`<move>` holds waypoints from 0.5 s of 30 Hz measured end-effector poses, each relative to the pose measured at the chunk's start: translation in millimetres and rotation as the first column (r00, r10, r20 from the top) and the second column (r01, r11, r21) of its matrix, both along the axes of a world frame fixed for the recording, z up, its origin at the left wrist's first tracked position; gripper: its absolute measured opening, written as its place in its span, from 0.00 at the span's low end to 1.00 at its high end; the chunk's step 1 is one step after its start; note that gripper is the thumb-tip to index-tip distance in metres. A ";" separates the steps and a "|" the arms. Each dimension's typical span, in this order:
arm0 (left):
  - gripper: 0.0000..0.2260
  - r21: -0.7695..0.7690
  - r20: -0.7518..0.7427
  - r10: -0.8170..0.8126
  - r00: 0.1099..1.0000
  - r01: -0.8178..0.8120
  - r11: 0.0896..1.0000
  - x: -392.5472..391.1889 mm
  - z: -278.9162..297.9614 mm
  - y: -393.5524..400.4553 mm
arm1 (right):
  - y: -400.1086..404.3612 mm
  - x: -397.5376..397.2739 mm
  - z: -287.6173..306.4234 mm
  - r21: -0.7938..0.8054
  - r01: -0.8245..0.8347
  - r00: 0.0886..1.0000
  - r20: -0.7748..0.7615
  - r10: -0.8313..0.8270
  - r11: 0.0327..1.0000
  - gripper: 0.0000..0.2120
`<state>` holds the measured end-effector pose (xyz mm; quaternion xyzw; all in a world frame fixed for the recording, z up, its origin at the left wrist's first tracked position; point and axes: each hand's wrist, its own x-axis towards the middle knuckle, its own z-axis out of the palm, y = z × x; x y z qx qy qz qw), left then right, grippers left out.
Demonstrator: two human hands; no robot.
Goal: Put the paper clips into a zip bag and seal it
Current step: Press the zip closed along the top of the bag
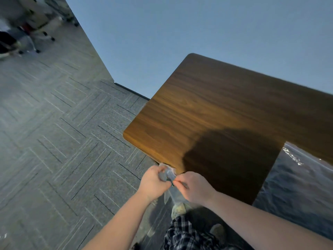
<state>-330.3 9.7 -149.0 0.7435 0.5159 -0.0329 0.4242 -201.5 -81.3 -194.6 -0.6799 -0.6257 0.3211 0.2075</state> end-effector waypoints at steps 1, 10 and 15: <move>0.22 0.011 -0.010 0.024 1.000 -0.024 1.000 2.7 11.2 1.0 | 2.7 2.1 7.4 -0.009 -0.027 1.000 0.014 0.027 1.000 0.19; 0.17 0.190 0.036 0.175 0.984 -0.178 0.965 49.3 102.7 35.6 | 13.2 40.3 78.4 0.153 -0.076 0.985 0.167 0.050 0.985 0.12; 0.07 0.327 0.094 0.130 0.987 -0.154 0.933 84.6 138.0 44.7 | 23.7 80.1 121.1 0.087 0.128 0.973 0.182 -0.142 0.988 0.10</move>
